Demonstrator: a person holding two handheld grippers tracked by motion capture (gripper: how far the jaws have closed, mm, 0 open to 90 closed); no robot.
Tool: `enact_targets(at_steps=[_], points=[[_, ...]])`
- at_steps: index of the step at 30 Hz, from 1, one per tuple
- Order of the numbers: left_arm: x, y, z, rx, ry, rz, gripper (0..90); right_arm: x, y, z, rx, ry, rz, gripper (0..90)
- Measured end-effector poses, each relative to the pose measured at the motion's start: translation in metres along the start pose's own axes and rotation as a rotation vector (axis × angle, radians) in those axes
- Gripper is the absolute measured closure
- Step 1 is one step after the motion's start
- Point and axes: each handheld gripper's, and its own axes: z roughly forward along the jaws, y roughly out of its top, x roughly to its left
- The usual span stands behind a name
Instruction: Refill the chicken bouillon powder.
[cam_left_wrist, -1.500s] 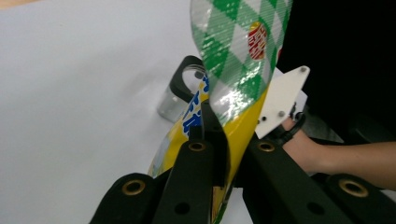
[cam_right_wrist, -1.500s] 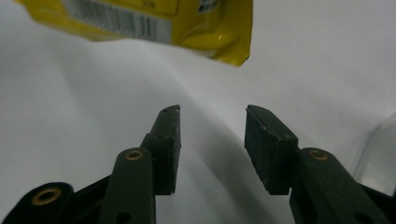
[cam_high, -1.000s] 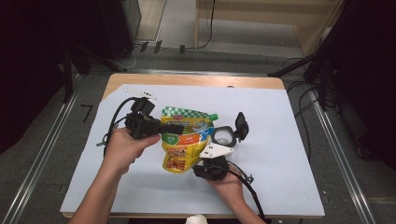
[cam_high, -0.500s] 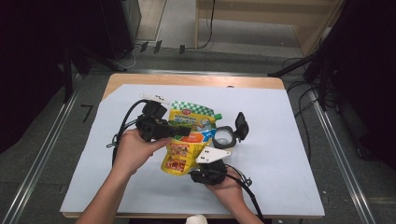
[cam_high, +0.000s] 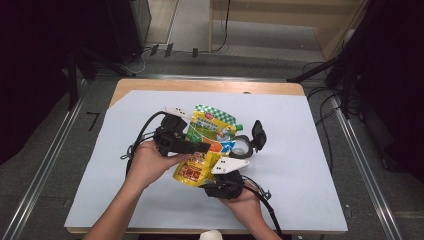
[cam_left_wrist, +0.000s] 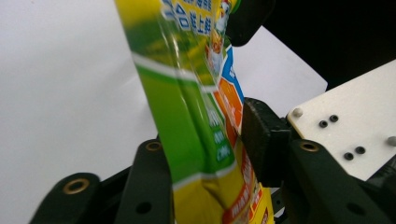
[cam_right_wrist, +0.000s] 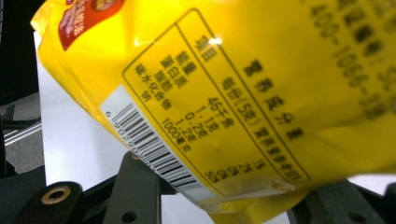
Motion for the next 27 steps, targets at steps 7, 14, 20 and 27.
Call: enact_targets(at_steps=[7, 14, 20, 27], points=[[-0.003, -0.001, 0.004, 0.014, 0.02, 0.002, 60.1, 0.002, 0.002, -0.001, 0.002, 0.017, 0.011, 60.3], [-0.006, 0.001, 0.004, 0.027, 0.059, -0.029, 65.0, 0.007, 0.005, -0.001, 0.015, 0.013, 0.007, 57.5], [-0.005, 0.002, 0.0, 0.022, 0.071, -0.055, 70.4, 0.014, 0.009, -0.002, 0.013, -0.002, -0.006, 53.9], [-0.007, 0.002, 0.001, 0.021, 0.094, -0.062, 74.6, 0.022, 0.012, -0.002, 0.037, -0.044, -0.025, 49.9]])
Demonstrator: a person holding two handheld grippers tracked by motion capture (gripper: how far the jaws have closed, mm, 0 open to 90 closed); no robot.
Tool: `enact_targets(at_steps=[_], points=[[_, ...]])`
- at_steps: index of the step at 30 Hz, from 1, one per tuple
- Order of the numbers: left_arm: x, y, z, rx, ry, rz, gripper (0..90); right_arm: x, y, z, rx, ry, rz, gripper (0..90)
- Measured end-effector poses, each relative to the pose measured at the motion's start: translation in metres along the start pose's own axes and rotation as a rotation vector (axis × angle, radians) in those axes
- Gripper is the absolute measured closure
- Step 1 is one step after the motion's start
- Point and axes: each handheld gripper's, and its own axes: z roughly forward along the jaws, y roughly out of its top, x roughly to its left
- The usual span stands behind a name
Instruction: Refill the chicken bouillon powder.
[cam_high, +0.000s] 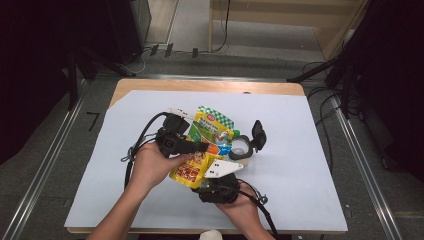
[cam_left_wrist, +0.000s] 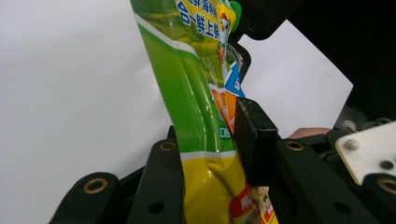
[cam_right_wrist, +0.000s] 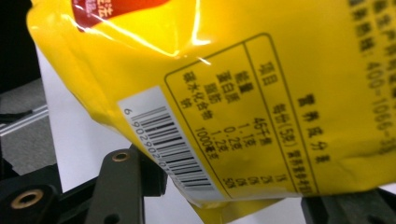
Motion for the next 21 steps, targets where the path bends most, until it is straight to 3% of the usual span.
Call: enact_targets(at_steps=[7, 14, 21], points=[[-0.011, 0.0, 0.007, 0.021, 0.039, 0.03, 77.6, 0.005, 0.002, 0.002, 0.028, -0.01, 0.006, 53.8], [-0.009, 0.0, 0.01, 0.031, 0.008, 0.029, 75.8, 0.005, 0.003, 0.002, 0.015, 0.073, 0.053, 58.9], [-0.006, -0.001, 0.011, 0.056, -0.021, 0.034, 64.6, 0.002, 0.003, 0.001, -0.007, 0.135, 0.101, 59.4]])
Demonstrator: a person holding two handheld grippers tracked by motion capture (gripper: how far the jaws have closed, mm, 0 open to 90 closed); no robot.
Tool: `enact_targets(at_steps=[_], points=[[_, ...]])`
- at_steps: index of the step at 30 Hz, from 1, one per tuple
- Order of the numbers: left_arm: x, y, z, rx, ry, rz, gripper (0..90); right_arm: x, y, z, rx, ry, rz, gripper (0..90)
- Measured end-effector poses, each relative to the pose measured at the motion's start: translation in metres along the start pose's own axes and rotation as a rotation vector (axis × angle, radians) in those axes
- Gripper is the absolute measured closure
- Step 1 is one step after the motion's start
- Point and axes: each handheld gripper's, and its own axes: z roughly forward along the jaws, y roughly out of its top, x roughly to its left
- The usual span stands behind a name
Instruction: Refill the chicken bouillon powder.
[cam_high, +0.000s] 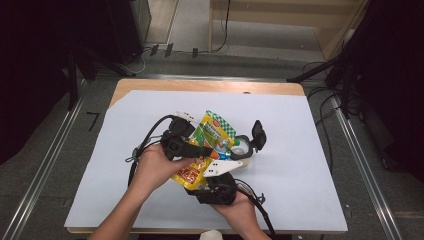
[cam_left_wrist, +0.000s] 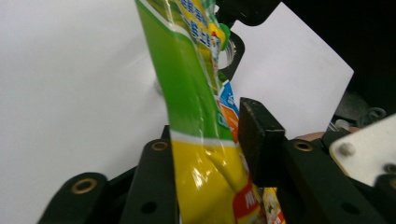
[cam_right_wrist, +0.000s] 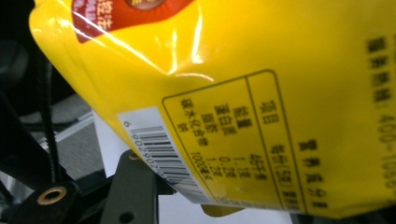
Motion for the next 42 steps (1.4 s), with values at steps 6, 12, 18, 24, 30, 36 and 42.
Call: enact_targets(at_steps=[6, 12, 18, 24, 30, 36, 42], points=[[0.002, 0.001, 0.003, 0.016, 0.002, -0.026, 64.4, -0.004, 0.0, -0.002, -0.012, 0.019, 0.036, 59.5], [0.009, 0.004, 0.003, 0.046, 0.001, -0.077, 70.9, 0.003, 0.003, -0.001, 0.012, -0.009, -0.01, 59.1], [0.01, 0.007, 0.004, 0.057, 0.015, -0.102, 73.6, 0.008, 0.006, 0.0, 0.043, -0.065, -0.073, 56.4], [0.01, 0.01, 0.006, 0.049, 0.008, -0.123, 73.9, 0.007, 0.008, 0.001, 0.05, -0.085, -0.047, 59.5], [0.01, 0.01, 0.006, 0.048, -0.01, -0.117, 73.4, 0.003, 0.007, -0.001, 0.032, -0.053, -0.023, 62.7], [0.013, 0.009, 0.004, 0.063, -0.023, -0.078, 73.1, 0.002, 0.007, -0.002, 0.017, -0.015, -0.015, 63.5], [0.013, 0.009, 0.003, 0.066, -0.03, -0.068, 72.6, 0.001, 0.007, -0.004, 0.01, 0.009, -0.011, 63.8]])
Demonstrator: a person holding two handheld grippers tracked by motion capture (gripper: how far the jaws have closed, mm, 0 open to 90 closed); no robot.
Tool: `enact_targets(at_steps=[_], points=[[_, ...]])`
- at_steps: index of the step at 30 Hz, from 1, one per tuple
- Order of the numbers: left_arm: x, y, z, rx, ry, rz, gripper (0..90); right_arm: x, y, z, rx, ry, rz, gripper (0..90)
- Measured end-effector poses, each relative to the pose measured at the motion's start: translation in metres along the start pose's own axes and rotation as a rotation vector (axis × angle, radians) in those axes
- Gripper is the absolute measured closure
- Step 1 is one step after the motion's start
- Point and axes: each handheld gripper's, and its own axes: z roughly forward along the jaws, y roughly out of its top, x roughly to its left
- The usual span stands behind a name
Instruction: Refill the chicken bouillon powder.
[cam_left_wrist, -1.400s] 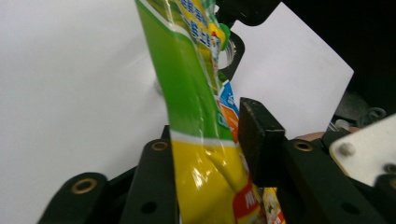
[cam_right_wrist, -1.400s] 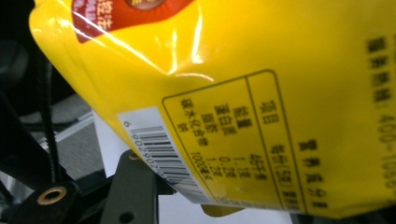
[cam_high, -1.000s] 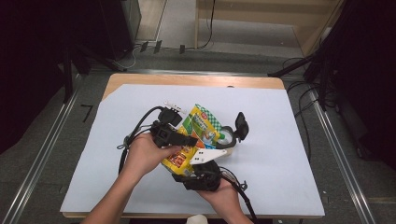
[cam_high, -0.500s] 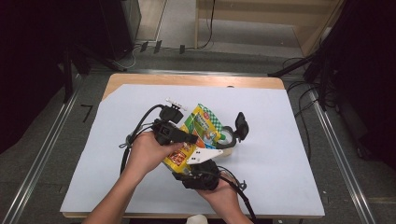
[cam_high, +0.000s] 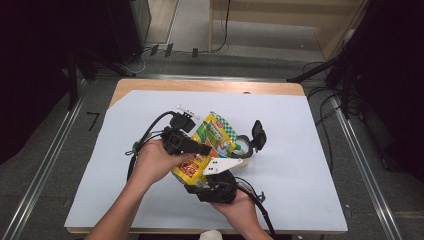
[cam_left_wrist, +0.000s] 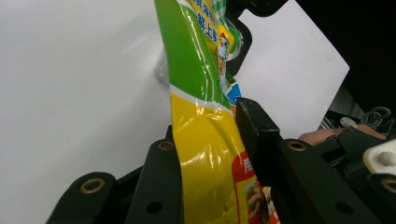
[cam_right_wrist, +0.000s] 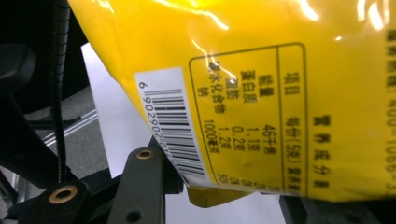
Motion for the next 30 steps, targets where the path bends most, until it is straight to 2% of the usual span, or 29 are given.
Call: enact_targets(at_steps=[5, 7, 9, 14, 18, 22, 24, 26, 30], points=[[-0.001, 0.001, 0.0, -0.001, -0.004, 0.028, 70.6, -0.001, 0.0, -0.002, -0.012, 0.026, 0.015, 63.9], [-0.002, 0.002, 0.001, -0.005, -0.007, 0.016, 67.9, -0.003, 0.001, -0.003, -0.027, 0.051, 0.033, 64.0], [-0.002, 0.002, 0.002, -0.006, -0.008, 0.03, 66.2, -0.005, 0.001, -0.005, -0.038, 0.069, 0.046, 64.0], [-0.001, 0.005, 0.006, -0.003, -0.007, 0.011, 66.2, -0.007, 0.002, -0.007, -0.043, 0.082, 0.044, 64.0], [0.001, 0.005, 0.007, -0.002, -0.026, -0.012, 65.8, -0.008, 0.002, -0.008, -0.049, 0.092, 0.043, 64.3], [0.002, 0.005, 0.006, -0.003, -0.038, -0.013, 62.8, -0.009, 0.002, -0.009, -0.055, 0.1, 0.051, 64.5], [0.001, 0.005, 0.005, -0.003, -0.031, -0.019, 61.9, -0.01, 0.002, -0.009, -0.057, 0.1, 0.049, 64.4], [-0.001, 0.006, 0.006, -0.005, -0.001, -0.028, 65.6, -0.01, 0.003, -0.008, -0.055, 0.095, 0.046, 64.4], [-0.005, 0.008, 0.007, 0.003, 0.036, -0.021, 72.3, -0.006, 0.003, -0.005, -0.037, 0.054, 0.029, 63.8]])
